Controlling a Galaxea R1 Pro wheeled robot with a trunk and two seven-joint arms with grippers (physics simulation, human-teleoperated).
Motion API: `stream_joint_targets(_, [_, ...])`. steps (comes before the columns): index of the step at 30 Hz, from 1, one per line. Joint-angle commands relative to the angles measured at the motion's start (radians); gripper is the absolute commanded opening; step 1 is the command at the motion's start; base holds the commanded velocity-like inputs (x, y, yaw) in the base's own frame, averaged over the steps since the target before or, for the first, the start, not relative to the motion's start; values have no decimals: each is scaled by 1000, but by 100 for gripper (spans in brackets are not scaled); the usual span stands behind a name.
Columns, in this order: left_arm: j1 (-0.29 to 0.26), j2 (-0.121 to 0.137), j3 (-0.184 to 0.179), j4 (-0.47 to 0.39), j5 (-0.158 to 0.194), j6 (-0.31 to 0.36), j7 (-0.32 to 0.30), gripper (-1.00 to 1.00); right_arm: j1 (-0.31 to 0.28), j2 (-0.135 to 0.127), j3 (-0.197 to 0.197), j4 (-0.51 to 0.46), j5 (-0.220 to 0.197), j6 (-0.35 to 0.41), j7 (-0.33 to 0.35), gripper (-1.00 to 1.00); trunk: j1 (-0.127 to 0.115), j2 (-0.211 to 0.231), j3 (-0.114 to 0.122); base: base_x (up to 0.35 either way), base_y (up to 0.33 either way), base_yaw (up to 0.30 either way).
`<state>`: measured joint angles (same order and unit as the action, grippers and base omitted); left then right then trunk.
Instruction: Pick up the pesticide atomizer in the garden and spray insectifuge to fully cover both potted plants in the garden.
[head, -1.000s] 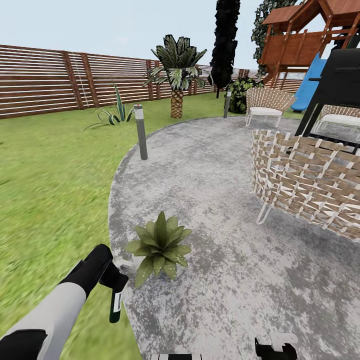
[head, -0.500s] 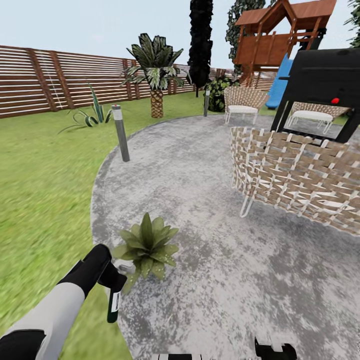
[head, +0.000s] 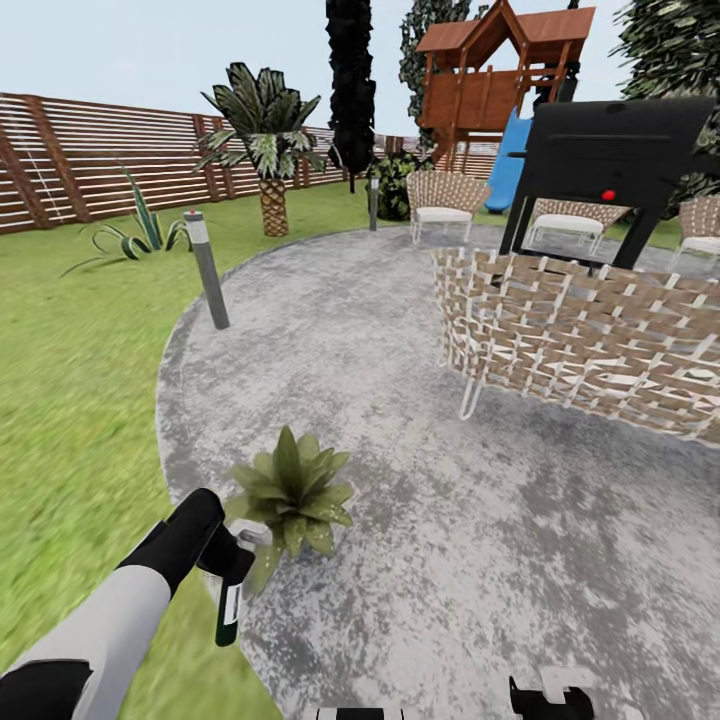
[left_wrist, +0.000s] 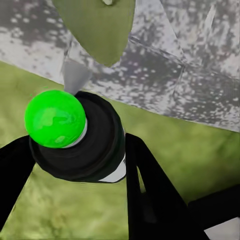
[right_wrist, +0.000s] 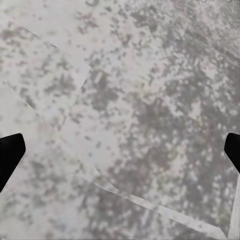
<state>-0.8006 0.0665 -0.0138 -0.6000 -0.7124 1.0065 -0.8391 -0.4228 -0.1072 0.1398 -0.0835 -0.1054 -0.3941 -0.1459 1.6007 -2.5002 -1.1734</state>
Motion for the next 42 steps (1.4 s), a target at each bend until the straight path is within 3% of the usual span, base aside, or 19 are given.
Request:
stream_joint_targets(1, [0, -1, -1, -1, -9, 2, -9, -100, -1, 0, 9, 1, -11, -4, -2, 100, 0, 0, -1, 253, 96, -57])
stream_joint_targets(11, [1, 6, 0, 0, -9, 3, -9, -100, -1, -2, 9, 2, -10, -5, -1, 100, 0, 0, -1, 124, 11, -6])
stream_joint_targets(22, [1, 9, 1, 0, -9, 4, -9, -100, -1, -2, 8, 1, -10, -4, -3, 100, 0, 0, -1, -294, 130, -8])
stream_joint_targets(32, [1, 9, 0, 3, -10, 3, -8, -100, -1, -2, 9, 1, -10, -3, -3, 100, 0, 0, -1, -265, 233, -253])
stream_joint_targets(42, [0, 10, 1, -1, -10, 2, -2, -100, -1, -2, 8, 1, -10, -4, -3, 100, 0, 0, -1, 61, 278, -229])
